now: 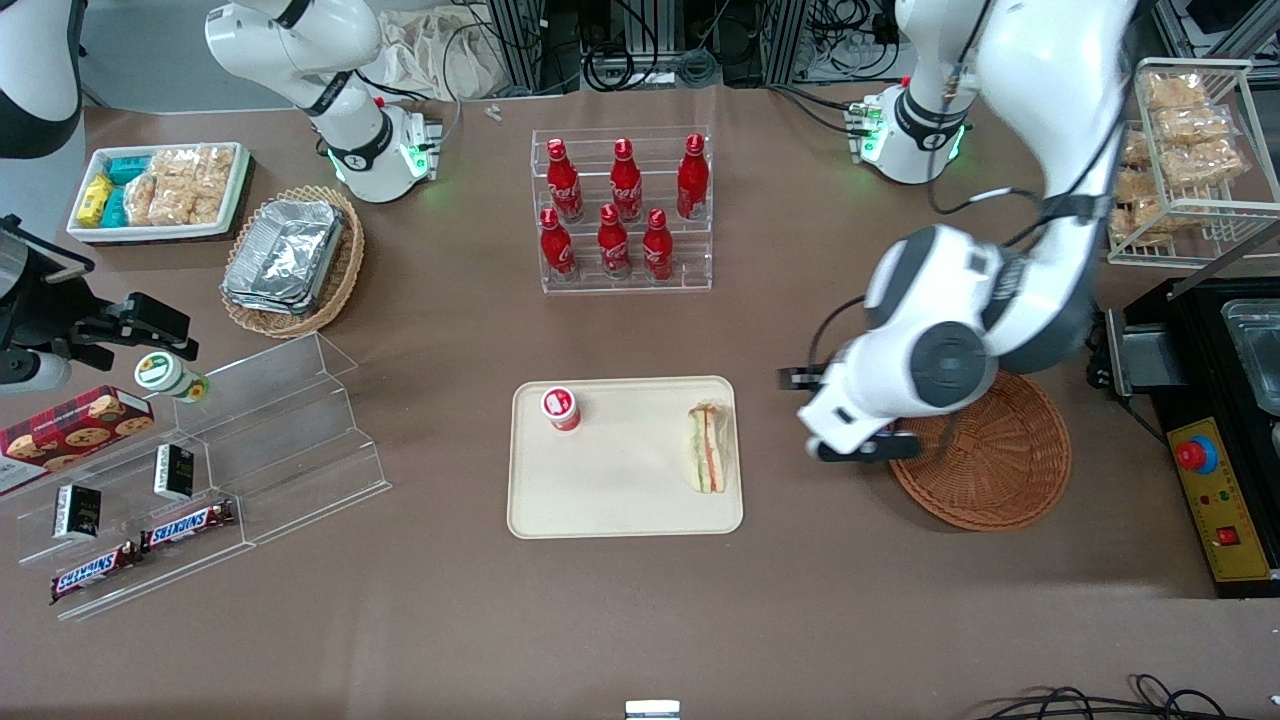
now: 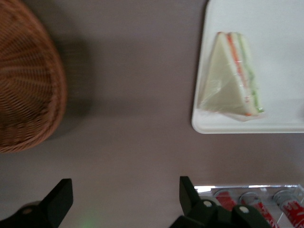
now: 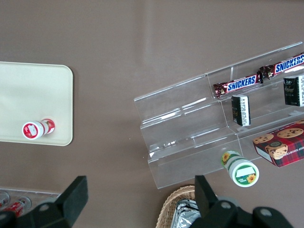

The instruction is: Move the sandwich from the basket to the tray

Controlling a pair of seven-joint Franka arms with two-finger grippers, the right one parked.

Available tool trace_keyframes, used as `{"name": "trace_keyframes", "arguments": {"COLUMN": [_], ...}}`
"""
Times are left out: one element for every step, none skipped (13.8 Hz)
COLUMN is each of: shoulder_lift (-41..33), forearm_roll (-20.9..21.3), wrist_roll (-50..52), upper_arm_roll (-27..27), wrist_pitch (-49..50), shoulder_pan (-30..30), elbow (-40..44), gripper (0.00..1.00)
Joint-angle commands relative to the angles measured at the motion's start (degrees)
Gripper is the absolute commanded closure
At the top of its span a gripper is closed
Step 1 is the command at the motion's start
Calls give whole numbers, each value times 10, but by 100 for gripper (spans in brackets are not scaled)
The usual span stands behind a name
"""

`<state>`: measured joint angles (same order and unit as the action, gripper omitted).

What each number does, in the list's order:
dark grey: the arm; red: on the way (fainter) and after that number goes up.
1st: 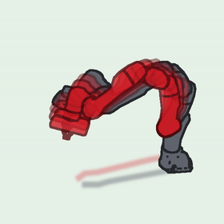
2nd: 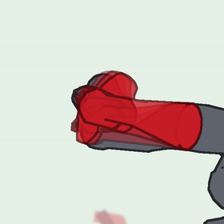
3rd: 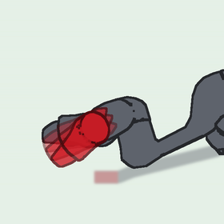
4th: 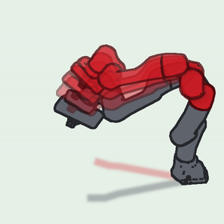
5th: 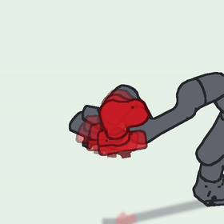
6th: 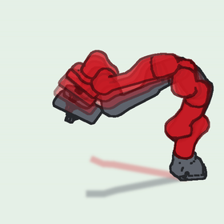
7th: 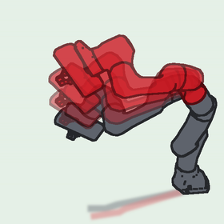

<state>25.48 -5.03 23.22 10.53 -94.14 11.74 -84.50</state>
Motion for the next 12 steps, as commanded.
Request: {"name": "trace_keyframes", "arguments": {"shoulder_lift": [-45, -59, -70, -78, -80, -82, -89, -90, -89, -90, -90, -89], "forearm_roll": [-2, 14, 29, 45, 71, 102, 120, 125, 126, 126, 125, 125], "wrist_roll": [-38, -58, -80, -94, -92, -90, -90, -95, -97, -99, -100, -100], "upper_arm_roll": [0, 1, 1, 0, -2, -1, -1, -2, -2, -2, -2, -2], "wrist_pitch": [39, 52, 65, 70, 72, 76, 79, 81, 81, 81, 81, 80], "shoulder_pan": [-41, -64, -81, -90, -92, -104, -108, -115, -127, -129, -129, -129], "elbow": [-15, -13, -10, -5, -2, -1, 6, 10, 16, 21, 21, 21], "gripper": [1, 0, 0, 0, 0, 0, 0, 0, 0, 0, 0, 0]}}
